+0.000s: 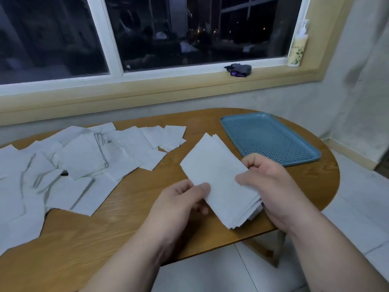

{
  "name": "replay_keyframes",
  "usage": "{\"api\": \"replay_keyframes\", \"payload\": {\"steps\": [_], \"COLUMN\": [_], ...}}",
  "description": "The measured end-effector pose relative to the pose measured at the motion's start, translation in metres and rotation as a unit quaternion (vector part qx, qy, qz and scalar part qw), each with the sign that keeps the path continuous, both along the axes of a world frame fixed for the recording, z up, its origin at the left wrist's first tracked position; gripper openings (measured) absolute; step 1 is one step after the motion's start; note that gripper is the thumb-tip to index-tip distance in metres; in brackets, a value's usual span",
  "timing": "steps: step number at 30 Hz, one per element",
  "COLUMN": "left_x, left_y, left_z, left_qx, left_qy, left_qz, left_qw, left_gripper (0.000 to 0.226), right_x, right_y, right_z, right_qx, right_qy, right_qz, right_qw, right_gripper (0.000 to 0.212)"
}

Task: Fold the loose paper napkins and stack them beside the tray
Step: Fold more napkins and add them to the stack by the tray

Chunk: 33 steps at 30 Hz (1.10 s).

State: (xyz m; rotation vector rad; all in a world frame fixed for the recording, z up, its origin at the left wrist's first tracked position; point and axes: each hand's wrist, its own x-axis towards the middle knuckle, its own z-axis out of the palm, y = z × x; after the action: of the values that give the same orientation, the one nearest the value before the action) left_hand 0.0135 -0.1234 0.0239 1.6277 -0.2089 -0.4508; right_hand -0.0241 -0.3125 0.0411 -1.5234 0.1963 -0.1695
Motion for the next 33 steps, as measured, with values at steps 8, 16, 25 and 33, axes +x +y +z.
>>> {"api": "replay_keyframes", "payload": {"steps": [8,16,25,33], "left_x": [0.007,0.009,0.001,-0.005], "left_y": [-0.055,-0.071,-0.033,0.060], "left_z": [-0.007,-0.019,-0.013,-0.017], "left_qx": [0.021,0.303,0.293,0.342], "left_qy": [-0.001,-0.185,-0.195,-0.174], "left_qz": [0.113,0.097,0.127,0.167], "left_qw": [0.993,0.930,0.928,0.908], "left_gripper": [0.032,0.106,0.070,0.033], "right_x": [0.013,0.023,0.019,0.039], "right_y": [-0.037,-0.035,-0.021,0.059], "right_z": [-0.015,-0.038,-0.029,-0.033], "right_qx": [-0.209,-0.447,-0.525,-0.525], "right_qy": [0.040,0.113,0.037,-0.074], "right_qz": [-0.114,-0.081,-0.141,-0.040], "right_qw": [0.970,0.884,0.838,0.847], "right_gripper": [0.034,0.026,0.037,0.031]}}
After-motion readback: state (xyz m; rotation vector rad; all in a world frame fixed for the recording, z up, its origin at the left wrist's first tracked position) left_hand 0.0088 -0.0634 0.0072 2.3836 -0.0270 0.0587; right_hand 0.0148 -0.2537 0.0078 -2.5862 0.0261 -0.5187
